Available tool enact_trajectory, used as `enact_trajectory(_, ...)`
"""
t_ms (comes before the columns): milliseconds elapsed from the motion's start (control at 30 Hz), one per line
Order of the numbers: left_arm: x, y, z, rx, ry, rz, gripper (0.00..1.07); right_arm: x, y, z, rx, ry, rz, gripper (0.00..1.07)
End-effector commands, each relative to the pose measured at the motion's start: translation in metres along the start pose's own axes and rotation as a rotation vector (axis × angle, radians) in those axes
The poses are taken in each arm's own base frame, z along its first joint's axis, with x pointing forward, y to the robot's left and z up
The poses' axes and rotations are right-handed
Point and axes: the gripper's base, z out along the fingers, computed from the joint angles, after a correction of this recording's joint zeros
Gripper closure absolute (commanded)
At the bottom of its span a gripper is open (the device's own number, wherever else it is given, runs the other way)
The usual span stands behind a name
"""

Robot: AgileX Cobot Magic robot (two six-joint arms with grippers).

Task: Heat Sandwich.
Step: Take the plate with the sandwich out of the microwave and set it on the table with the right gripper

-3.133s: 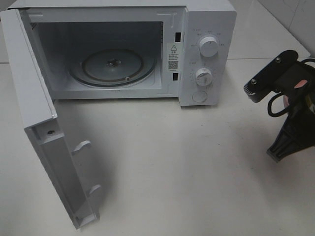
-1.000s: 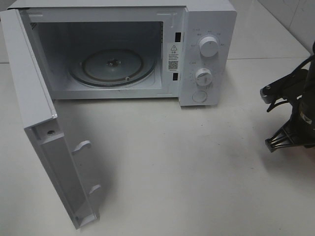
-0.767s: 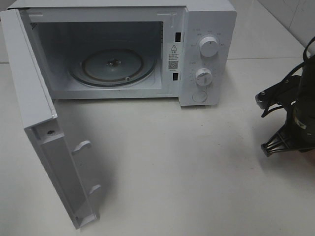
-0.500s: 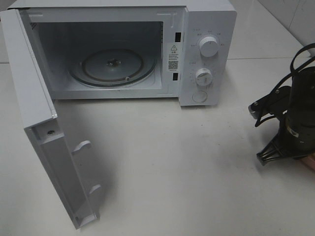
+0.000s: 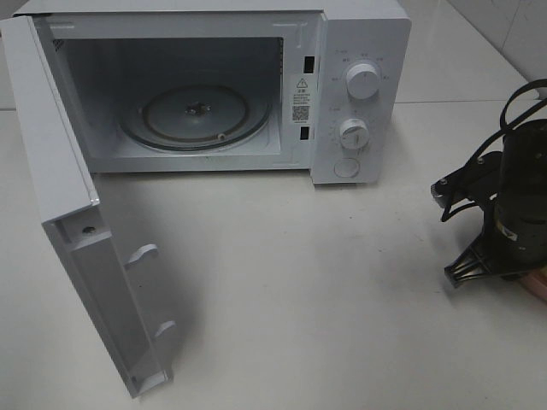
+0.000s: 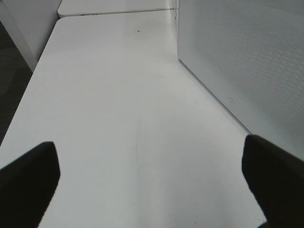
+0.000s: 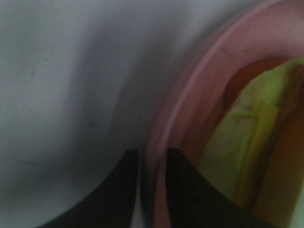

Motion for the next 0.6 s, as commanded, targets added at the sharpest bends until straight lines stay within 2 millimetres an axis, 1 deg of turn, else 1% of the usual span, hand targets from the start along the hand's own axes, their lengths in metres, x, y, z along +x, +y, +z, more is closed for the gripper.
enact_trajectory(33,0.001,-0.001,-0.003,0.006,-0.030,-0.005,0.05,-0.001,-0.002,-0.002,0.006,-0.010,0.009,0.66)
enact_trajectory(67,0.001,-0.001,-0.003,0.006,-0.030,-0.005,0.05,-0.001,-0.003,-0.004,0.005,-0.011,0.017,0.60)
enact_trajectory(100,0.001,-0.001,-0.003,0.006,-0.030,-0.005,0.05,-0.001,-0.003,-0.004,0.002,-0.010,0.024,0.58)
enact_trajectory(133,0.001,-0.001,-0.003,0.006,-0.030,-0.005,0.05,-0.001,-0.003,-0.004,0.002,-0.010,0.024,0.58)
enact_trajectory(233,0.001,-0.001,-0.003,0.006,-0.030,-0.005,0.05,-0.002,-0.006,-0.012,-0.002,-0.033,0.034,0.52)
enact_trajectory(333,0.001,-0.001,-0.003,0.006,-0.030,-0.005,0.05,-0.002,-0.008,-0.016,-0.006,-0.036,0.059,0.51)
enact_trajectory(367,0.001,-0.001,-0.003,0.006,-0.030,-0.005,0.05,-0.001,-0.010,-0.022,-0.017,-0.043,0.084,0.50)
enact_trajectory(467,0.001,-0.001,-0.003,0.006,-0.030,-0.005,0.05,-0.001,-0.012,-0.028,-0.033,-0.049,0.098,0.49)
enact_trajectory(500,0.001,-0.001,-0.003,0.006,-0.030,-0.005,0.05,0.000,-0.013,-0.033,-0.053,-0.055,0.091,0.47)
enact_trajectory(567,0.001,-0.001,-0.003,0.006,-0.030,-0.005,0.05,0.000,-0.013,-0.038,-0.074,-0.061,0.076,0.40)
enact_trajectory(600,0.001,-0.001,-0.003,0.006,-0.030,-0.005,0.05,0.000,-0.013,-0.038,-0.074,-0.061,0.076,0.40)
